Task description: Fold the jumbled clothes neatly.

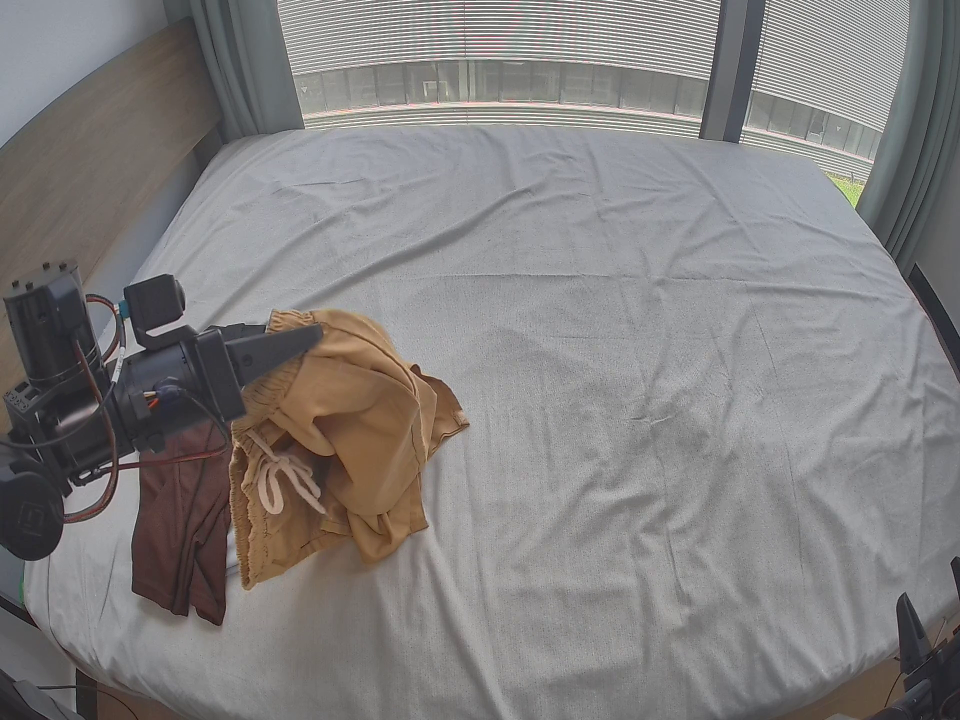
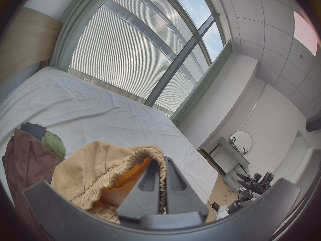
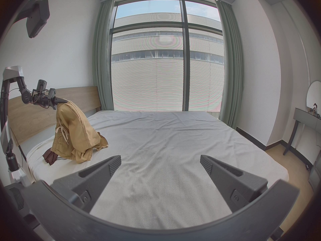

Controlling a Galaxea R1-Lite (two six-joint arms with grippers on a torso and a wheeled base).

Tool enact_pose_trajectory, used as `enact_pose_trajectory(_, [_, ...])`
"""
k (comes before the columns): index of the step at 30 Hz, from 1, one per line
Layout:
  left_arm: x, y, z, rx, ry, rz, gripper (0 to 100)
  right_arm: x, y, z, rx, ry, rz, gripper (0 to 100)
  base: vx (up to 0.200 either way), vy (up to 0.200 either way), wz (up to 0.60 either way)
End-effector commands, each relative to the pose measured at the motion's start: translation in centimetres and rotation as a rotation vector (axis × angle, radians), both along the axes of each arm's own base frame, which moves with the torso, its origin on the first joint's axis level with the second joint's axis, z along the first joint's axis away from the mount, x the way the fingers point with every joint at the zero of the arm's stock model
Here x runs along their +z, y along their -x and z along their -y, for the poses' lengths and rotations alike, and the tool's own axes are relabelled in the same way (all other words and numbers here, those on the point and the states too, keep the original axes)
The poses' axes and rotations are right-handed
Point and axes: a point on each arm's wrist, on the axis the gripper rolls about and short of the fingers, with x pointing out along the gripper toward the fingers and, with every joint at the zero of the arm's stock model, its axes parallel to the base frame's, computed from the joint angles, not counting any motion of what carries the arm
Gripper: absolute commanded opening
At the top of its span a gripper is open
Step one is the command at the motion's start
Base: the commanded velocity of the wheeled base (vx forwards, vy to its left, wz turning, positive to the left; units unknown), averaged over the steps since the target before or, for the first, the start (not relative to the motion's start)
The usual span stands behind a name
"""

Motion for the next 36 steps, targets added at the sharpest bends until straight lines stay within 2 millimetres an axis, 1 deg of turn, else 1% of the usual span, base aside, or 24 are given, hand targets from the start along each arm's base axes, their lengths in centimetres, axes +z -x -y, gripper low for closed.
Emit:
enact_pose_trajectory(1, [0.0,-1.4,1.2,-0.026,0.013,0.009,0,-0.5,0.0,0.0,-0.001,0.001,-0.002,100,0.000,0.000,0.00])
enact_pose_trajectory(2, [0.0,-1.4,1.2,-0.026,0.013,0.009,0,-0.5,0.0,0.0,-0.001,0.001,-0.002,100,0.000,0.000,0.00])
enact_pose_trajectory(7, [1.2,-1.5,2.8,-0.077,0.063,0.018,0,-0.5,0.0,0.0,-0.001,0.001,-0.002,100,0.000,0.000,0.00])
enact_pose_trajectory(8, [1.2,-1.5,2.8,-0.077,0.063,0.018,0,-0.5,0.0,0.0,-0.001,0.001,-0.002,100,0.000,0.000,0.00])
enact_pose_trajectory(9, [1.6,-1.5,3.3,-0.100,0.082,0.017,0,-0.5,0.0,0.0,0.001,0.001,-0.002,100,0.000,0.000,0.00])
enact_pose_trajectory(11, [1.9,-1.4,3.5,-0.112,0.092,0.017,0,-0.5,0.0,0.0,-0.001,0.001,0.000,100,0.000,0.000,0.00])
enact_pose_trajectory(15, [3.1,-1.4,4.3,-0.140,0.126,0.032,0,-0.5,0.0,0.0,-0.001,0.001,0.000,100,0.000,0.000,0.00])
enact_pose_trajectory(17, [3.9,-1.3,5.1,-0.166,0.161,0.030,0,-0.5,0.0,0.0,-0.001,0.001,-0.002,100,0.000,0.000,0.00])
enact_pose_trajectory(20, [4.5,-1.4,5.7,-0.187,0.184,0.026,0,-0.5,0.0,0.0,-0.001,0.001,-0.002,100,0.000,0.000,0.00])
enact_pose_trajectory(22, [5.0,-1.7,6.8,-0.212,0.200,0.034,0,-0.5,0.0,0.0,0.001,0.001,-0.002,100,0.000,0.000,0.00])
enact_pose_trajectory(23, [5.1,-1.8,6.9,-0.212,0.202,0.034,0,-0.5,0.0,0.0,0.001,0.001,-0.002,100,0.000,0.000,0.00])
enact_pose_trajectory(26, [5.7,-2.0,8.8,-0.244,0.224,0.040,0,-0.5,0.0,0.0,0.001,0.001,-0.002,100,0.000,0.000,0.00])
enact_pose_trajectory(32, [6.0,-3.0,12.9,-0.258,0.261,0.039,0,-0.5,0.0,0.0,0.001,0.003,-0.002,100,0.000,0.000,0.00])
enact_pose_trajectory(36, [7.6,-3.1,15.3,-0.293,0.353,0.017,0,-0.5,0.0,0.0,0.001,0.003,0.000,100,0.000,0.000,0.00])
